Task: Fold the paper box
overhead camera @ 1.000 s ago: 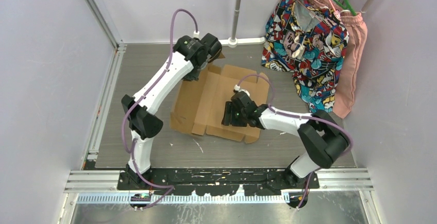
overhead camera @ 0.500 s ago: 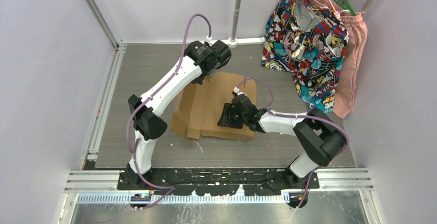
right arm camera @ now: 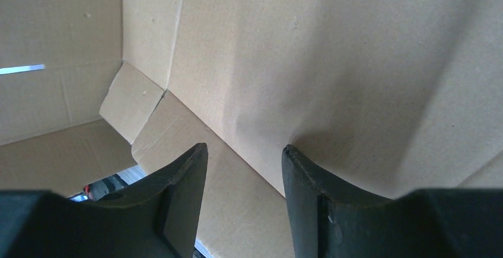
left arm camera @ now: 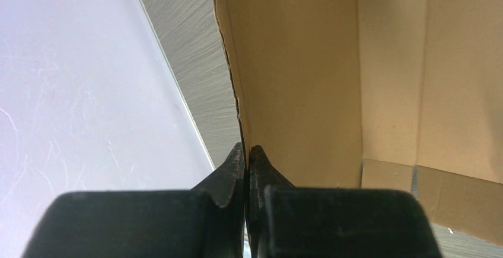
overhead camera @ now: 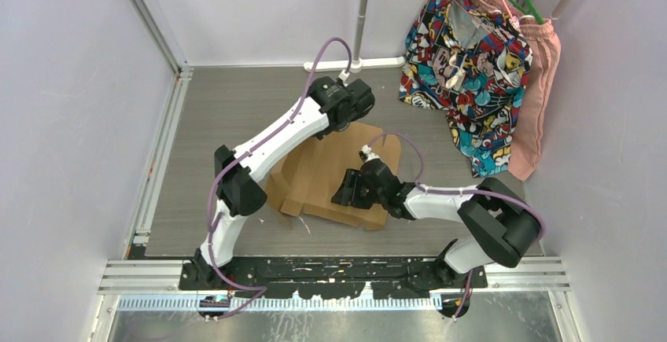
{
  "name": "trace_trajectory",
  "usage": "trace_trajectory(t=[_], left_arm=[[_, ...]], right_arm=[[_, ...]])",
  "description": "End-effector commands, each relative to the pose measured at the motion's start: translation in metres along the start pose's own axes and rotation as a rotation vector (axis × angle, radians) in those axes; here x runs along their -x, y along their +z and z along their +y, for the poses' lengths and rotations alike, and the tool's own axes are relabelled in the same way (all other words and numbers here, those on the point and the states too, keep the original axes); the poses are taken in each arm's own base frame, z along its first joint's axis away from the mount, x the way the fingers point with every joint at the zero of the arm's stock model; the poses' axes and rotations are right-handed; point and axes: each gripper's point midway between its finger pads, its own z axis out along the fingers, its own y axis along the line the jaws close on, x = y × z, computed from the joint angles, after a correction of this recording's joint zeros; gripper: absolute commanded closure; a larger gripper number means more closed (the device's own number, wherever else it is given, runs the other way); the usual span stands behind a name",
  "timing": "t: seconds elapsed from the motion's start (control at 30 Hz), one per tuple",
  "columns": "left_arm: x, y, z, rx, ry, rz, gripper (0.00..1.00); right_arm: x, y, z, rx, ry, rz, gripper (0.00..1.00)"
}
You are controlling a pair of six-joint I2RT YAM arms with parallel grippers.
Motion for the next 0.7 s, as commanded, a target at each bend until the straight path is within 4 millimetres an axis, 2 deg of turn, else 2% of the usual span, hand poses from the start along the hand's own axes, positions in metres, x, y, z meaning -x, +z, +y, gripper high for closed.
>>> trace_trajectory(t=[0.0,0.17,0.33,0.47,0.67], left_arm=[[0.008,-0.012,-0.005,0.019,0.060,-0.043,1.00],[0.005,-0.009,-0.014,0.018,0.081,-0.025,1.00],[0.002,-0.006,-0.016,0.021,0.079,-0.024,1.00],[0.003,-0.007,-0.018,-0.009,0.053,-0.051,1.00],[0.001,-0.005,-0.025,-0.077,0.036,-0.071,1.00]], right_arm=[[-0.017,0.011,-0.018,-0.047,0.014,0.053,0.44],[-0.010,0.019,-0.014,0.000,0.052,0.053,0.44],[0.018,0.011,-0.019,0.026,0.112,0.004,0.41],[0.062,-0.011,-0.020,0.060,0.157,-0.070,0.39],[0.145,-0.039,-0.016,0.081,0.203,-0.188,0.38]])
